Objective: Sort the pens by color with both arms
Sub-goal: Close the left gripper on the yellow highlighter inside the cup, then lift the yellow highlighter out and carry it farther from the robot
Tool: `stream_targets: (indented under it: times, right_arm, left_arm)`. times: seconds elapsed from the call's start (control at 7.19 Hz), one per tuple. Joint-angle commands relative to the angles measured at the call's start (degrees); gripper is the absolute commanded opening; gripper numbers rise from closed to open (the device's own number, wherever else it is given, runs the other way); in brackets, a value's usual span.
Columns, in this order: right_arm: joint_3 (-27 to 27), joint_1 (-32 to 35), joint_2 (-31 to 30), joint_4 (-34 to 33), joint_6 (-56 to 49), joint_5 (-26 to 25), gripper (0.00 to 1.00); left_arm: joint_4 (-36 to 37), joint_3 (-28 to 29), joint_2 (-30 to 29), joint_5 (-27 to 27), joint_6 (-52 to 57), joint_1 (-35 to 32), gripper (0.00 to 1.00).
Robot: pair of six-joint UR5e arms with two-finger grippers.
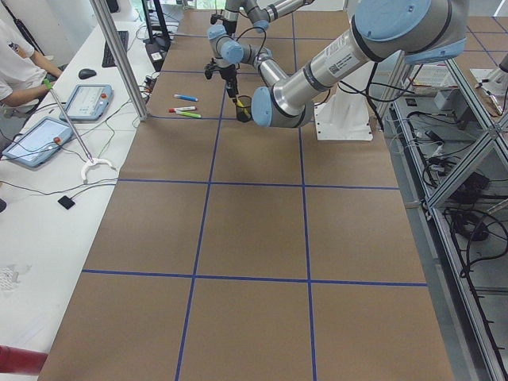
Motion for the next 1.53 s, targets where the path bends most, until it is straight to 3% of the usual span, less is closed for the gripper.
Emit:
stream_targets:
  times: [0.0,0.14,0.28,0.83,1.11,1.39]
  right_arm:
    - [0.0,0.0,-0.1,0.1,0.0,0.0,1.00]
    - [0.0,0.1,-0.1,0.0,0.0,0.0,1.00]
    - [0.1,0.0,-0.2,0.0,-0.1,0.0,1.00]
    - [0.1,0.1,-0.4,0.1,-0.3,-0.1,1.00]
    - [0.1,0.1,-0.4,0.2,-0.2,-0.1,1.00]
    - [0.2,0.0,-0.3,0.2,-0.2,-0.2,1.00]
  left_arm:
    - [-0.3,0.4,0.0,0.0,-0.1,0.4,0.36]
    - [-0.2,0.4,0.0,0.0,0.0,0.4,0.06]
    - [-0.2,0.3,0.0,0.0,0.0,0.3,0.00]
    - [0.4,-1.5,-0.1,-0.2,0.0,-1.7,0.00]
    - [4.7,-9.9,0.0,-4.3,-0.7,-5.5,0.00]
    - [7.6,-17.7,0.9,-4.0,-1.1,-8.0,0.00]
